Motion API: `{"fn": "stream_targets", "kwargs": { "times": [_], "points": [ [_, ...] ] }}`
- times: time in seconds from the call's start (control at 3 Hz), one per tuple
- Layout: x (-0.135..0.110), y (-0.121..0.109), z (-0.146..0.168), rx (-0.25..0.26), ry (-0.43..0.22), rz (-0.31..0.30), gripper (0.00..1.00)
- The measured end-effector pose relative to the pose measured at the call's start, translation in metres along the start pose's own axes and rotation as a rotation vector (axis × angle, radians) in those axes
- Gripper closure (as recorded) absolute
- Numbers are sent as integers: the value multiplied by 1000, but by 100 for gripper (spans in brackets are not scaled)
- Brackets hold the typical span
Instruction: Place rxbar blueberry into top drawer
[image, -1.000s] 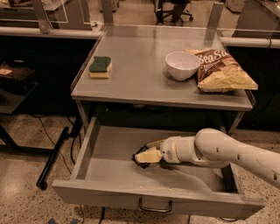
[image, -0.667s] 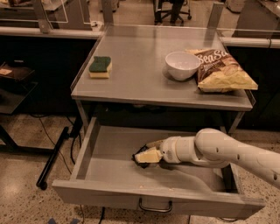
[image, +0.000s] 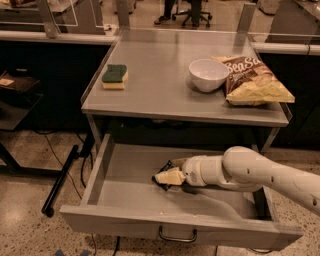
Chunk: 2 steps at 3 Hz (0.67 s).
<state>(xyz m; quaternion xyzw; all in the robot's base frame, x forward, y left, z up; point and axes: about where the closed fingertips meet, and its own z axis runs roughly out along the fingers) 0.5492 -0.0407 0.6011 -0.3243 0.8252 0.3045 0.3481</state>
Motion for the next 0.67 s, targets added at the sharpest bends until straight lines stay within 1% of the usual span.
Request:
{"fn": "stream_targets", "kwargs": {
  "times": [0.33,0.67],
  "points": [
    [0,0,0,0,0,0,0],
    [0,0,0,0,0,0,0]
  ]
}}
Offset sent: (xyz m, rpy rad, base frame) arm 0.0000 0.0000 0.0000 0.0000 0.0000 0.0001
